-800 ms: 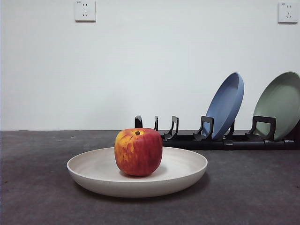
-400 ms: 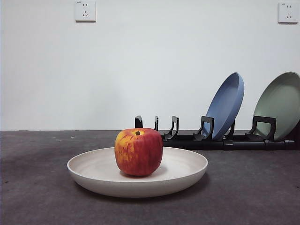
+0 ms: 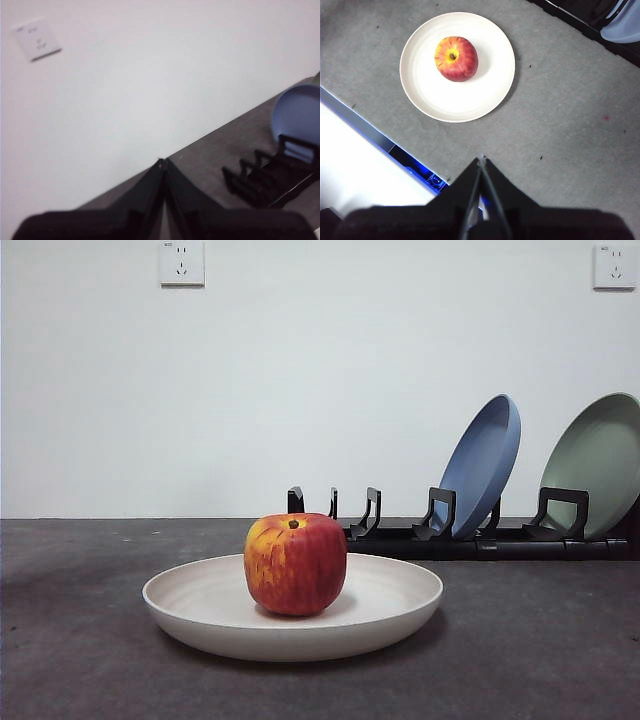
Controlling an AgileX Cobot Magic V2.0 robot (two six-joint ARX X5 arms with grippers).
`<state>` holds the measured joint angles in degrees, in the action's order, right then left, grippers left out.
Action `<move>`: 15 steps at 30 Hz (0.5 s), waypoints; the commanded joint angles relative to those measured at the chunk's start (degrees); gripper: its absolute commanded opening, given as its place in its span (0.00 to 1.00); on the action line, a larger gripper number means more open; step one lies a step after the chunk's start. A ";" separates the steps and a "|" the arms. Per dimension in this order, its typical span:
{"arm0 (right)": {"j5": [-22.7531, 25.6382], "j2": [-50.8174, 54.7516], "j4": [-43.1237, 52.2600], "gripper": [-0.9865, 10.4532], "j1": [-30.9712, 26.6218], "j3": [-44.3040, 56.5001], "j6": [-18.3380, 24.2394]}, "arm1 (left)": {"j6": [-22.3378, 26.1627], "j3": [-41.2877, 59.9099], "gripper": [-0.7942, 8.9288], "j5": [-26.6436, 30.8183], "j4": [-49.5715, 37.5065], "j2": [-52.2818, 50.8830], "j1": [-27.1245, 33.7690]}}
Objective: Take the yellow plate from the plate rack,put the plate on the table,take the apple from the table,put the apple in the plate
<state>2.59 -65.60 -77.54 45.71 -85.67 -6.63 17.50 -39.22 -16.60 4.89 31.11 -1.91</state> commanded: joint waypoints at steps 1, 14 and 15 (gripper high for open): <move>0.04 -0.15 0.07 0.09 0.02 0.02 0.20 | -5.57 12.48 0.08 2.86 -5.03 -6.01 2.03; 0.02 -0.15 0.07 0.09 0.02 0.02 0.20 | -14.21 35.15 0.08 7.67 -5.60 -22.34 5.79; 0.04 -0.15 0.09 0.09 0.02 0.02 0.20 | -14.60 35.82 0.08 7.67 -5.25 -22.93 5.88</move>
<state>2.59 -65.60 -77.56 45.71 -85.67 -6.63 4.45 -4.21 -9.10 -0.30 8.58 3.73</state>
